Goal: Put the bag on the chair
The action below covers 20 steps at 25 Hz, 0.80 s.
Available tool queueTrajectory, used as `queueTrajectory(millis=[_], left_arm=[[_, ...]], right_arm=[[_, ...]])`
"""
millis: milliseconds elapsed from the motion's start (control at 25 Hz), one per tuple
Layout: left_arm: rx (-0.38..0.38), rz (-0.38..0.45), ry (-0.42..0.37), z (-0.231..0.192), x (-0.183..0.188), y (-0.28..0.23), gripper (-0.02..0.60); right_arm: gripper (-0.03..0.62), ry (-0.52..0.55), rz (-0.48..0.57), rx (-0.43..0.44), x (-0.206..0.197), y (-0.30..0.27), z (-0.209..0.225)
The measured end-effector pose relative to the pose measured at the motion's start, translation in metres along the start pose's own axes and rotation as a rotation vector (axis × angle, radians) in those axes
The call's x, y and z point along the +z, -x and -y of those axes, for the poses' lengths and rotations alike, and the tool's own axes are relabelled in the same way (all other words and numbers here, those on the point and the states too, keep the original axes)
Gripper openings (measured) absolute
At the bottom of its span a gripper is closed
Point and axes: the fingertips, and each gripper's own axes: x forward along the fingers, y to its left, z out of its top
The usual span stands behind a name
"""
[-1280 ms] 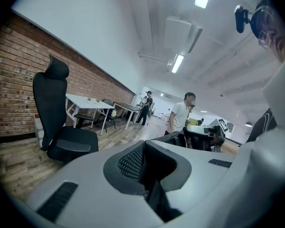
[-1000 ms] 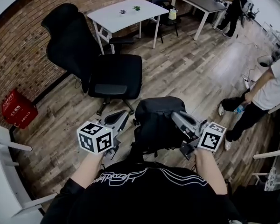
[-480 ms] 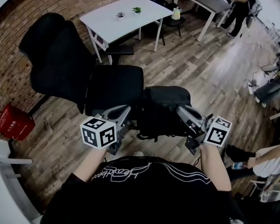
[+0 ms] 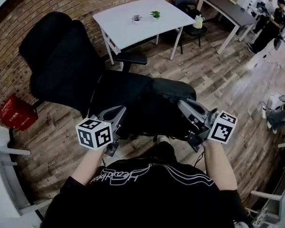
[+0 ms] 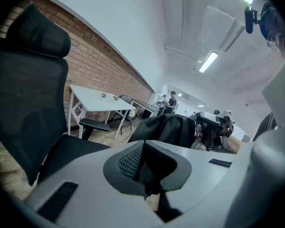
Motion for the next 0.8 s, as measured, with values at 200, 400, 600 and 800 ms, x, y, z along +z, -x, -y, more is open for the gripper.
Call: queueTrajectory(millis=[200, 400, 600, 800], left_arm=[[0.168, 0.075, 0.093, -0.033, 0.021, -0.01, 0.034], [0.334, 0.171, 0.204, -0.041, 0.035, -0.008, 0.034], [0.515, 0.273, 0.271, -0.049, 0.037, 0.014, 0.034], [0.66, 0.317, 0.345, -0.053, 0.007, 0.042, 0.034]], right_arm=[[0.009, -0.009, -0.116, 0.165, 0.028, -0.044, 0.019], [0.009, -0.043, -0.271, 0.335, 0.041, -0.083, 0.03], [0.009, -0.068, -0.4, 0.486, 0.038, -0.133, 0.035], [0.009, -0.096, -0.449, 0.559, 0.035, -0.179, 0.045]])
